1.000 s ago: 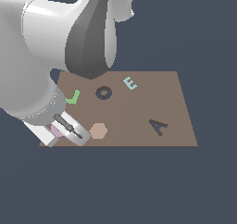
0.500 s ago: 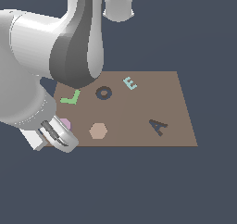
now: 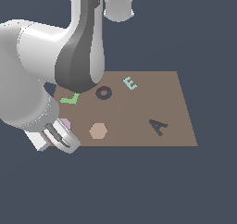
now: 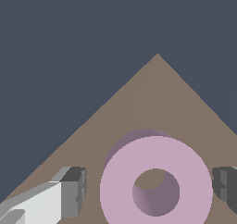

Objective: Insert a designated object into the corresponding slot on a board.

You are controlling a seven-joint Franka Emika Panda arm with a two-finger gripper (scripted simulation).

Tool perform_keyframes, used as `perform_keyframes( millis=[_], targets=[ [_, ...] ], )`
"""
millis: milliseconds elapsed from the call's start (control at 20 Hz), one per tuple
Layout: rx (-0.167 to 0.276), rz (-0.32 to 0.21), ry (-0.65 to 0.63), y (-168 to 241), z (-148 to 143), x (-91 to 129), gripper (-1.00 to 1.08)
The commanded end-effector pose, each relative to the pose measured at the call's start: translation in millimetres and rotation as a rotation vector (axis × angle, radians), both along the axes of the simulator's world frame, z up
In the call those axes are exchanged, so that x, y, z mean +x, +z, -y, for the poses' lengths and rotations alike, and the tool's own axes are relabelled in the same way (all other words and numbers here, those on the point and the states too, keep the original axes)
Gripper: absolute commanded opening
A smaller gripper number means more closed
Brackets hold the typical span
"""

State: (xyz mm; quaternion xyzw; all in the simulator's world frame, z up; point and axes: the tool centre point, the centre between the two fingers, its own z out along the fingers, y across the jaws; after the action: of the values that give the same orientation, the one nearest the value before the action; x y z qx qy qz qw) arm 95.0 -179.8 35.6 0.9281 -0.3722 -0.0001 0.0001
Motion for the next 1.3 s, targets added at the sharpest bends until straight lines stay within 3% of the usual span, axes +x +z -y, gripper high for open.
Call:
perform_keyframes(
  millis=[0, 50, 100, 800, 1250],
  targets=[
    [0.0, 0.0, -0.001, -5.2, 0.1, -0.1, 1.0],
    [0.0, 0.0, -0.001, -5.6, 0.0, -0.1, 1.0],
    [0.0, 0.0, -0.001, -5.6, 0.0, -0.1, -1.0],
    [0.0, 0.001, 0.001, -4.7, -1.2, -0.5, -1.0],
    [0.0, 0.001, 0.018, -3.9, -13.6, -12.5, -1.0]
  ],
)
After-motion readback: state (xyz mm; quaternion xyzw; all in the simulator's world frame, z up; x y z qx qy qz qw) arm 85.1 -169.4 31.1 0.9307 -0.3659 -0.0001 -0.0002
